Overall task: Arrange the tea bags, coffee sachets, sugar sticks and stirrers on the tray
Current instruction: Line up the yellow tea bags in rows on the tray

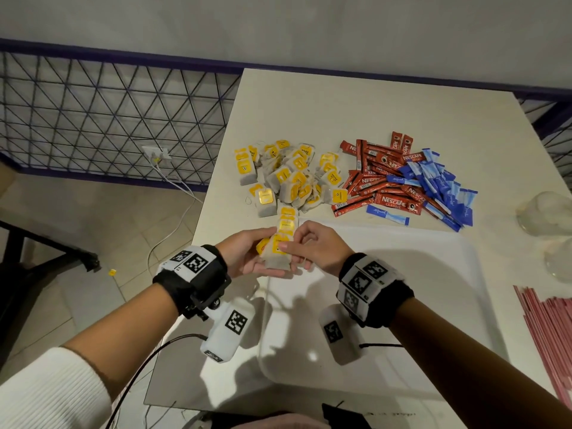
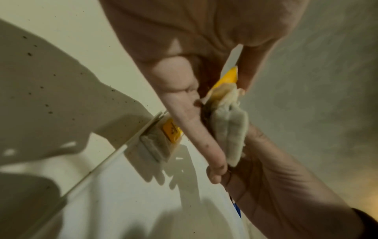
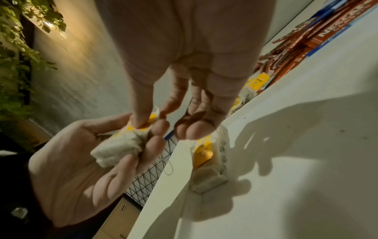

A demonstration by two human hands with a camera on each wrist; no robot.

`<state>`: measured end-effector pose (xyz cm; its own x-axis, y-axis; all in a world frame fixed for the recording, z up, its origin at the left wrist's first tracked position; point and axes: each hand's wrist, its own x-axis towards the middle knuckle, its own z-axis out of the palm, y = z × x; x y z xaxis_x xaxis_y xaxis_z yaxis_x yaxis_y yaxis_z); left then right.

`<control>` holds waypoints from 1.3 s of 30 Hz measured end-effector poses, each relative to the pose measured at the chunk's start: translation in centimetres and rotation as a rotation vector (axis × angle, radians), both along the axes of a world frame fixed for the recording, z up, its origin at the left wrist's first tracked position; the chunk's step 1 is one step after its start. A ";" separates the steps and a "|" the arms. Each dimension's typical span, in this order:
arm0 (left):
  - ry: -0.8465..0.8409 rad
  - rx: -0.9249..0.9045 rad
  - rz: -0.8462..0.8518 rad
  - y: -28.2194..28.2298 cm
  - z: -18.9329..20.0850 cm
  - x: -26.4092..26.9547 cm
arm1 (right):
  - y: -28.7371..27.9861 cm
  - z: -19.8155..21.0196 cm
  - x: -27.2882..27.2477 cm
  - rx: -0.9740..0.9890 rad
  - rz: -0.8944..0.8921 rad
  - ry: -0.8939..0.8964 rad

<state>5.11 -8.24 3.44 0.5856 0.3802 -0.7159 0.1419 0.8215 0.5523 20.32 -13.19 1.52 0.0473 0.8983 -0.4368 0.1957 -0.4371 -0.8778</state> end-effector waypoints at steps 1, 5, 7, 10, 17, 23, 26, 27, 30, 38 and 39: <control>-0.020 -0.002 -0.008 0.0 0.0 -0.2 | 0.0 -0.1 0.1 0.007 -0.005 0.011; -0.052 0.066 -0.082 -0.2 -0.1 -1.0 | 0.0 -0.3 0.1 -0.004 -0.028 0.077; -0.021 0.116 -0.055 -0.3 -0.4 -1.3 | -0.2 -0.3 0.0 -0.016 -0.041 0.097; 0.009 0.163 -0.052 -0.4 -0.6 -1.5 | -0.5 -0.6 -0.2 -0.042 -0.062 0.101; 0.101 0.252 -0.131 -0.8 -1.6 -2.2 | -1.3 -1.2 -0.6 -0.096 -0.096 0.138; 0.281 0.426 -0.315 -1.0 -2.7 -2.3 | -1.8 -1.8 -1.0 -0.122 -0.091 0.019; 0.344 0.487 -0.411 -0.9 -3.3 -2.1 | -2.1 -2.1 -1.2 -0.142 -0.052 -0.083; 0.361 0.508 -0.445 -0.9 -3.5 -2.0 | -2.1 -2.3 -1.2 -0.142 -0.048 -0.122; 0.395 0.553 -0.500 -0.9 -3.7 -1.6 | -1.9 -2.9 -1.3 -0.146 -0.064 -0.197; 0.507 0.695 -0.524 -0.2 -3.8 -1.3 | -0.6 -3.2 -1.1 -0.136 -0.095 -0.247; 0.513 0.707 -0.527 -0.2 -3.8 -1.2 | -0.5 -3.2 -1.1 -0.136 -0.089 -0.250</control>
